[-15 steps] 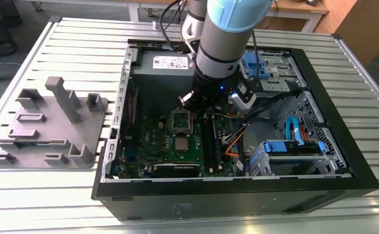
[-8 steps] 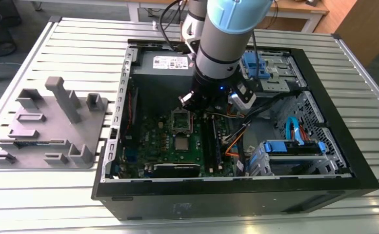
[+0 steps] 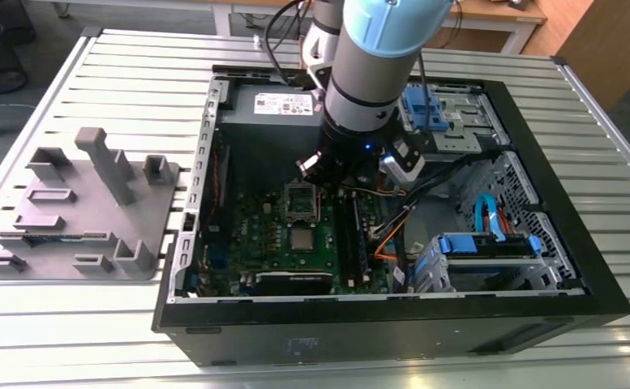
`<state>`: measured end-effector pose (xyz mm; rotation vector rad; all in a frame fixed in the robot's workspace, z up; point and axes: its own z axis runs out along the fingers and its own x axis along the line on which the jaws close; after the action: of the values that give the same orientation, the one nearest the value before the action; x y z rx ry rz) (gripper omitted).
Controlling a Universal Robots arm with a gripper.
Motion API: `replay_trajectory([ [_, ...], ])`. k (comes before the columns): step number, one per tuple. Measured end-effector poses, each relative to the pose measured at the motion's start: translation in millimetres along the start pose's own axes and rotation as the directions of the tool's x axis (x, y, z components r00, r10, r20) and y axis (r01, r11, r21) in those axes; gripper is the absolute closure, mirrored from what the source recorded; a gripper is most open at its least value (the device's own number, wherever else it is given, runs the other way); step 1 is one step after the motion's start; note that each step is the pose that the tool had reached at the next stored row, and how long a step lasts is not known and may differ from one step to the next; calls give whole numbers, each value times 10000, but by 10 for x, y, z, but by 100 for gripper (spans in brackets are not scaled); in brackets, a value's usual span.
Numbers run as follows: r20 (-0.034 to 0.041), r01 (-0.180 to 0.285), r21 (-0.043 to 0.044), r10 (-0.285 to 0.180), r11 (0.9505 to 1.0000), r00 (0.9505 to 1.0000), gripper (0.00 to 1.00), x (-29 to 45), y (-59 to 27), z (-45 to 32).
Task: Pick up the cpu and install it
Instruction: 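Close the cpu cover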
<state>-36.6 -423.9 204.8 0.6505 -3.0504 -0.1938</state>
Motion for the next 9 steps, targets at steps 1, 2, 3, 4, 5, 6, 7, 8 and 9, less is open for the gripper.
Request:
replay_trajectory([
  [1, 0, 0, -1, 0, 10000, 10000, 89, 1, 1, 2],
  [2, 3, 1, -5, -1, 10000, 10000, 89, 1, 2, 5],
  [3, 5, 1, -10, -1, 10000, 10000, 89, 0, 3, 7],
  [4, 6, 2, -13, -2, 10000, 10000, 89, -1, 5, 11],
  [5, 8, 4, -17, -4, 10000, 10000, 89, -1, 7, 14],
  [6, 7, 6, -18, -6, 10000, 10000, 89, -2, 8, 17],
  [7, 8, 8, -18, -8, 10000, 10000, 89, -3, 9, 19],
  [8, 8, 8, -19, -8, 10000, 10000, 89, -3, 10, 19],
  [9, 8, 8, -22, -8, 10000, 10000, 89, -2, 10, 20],
])
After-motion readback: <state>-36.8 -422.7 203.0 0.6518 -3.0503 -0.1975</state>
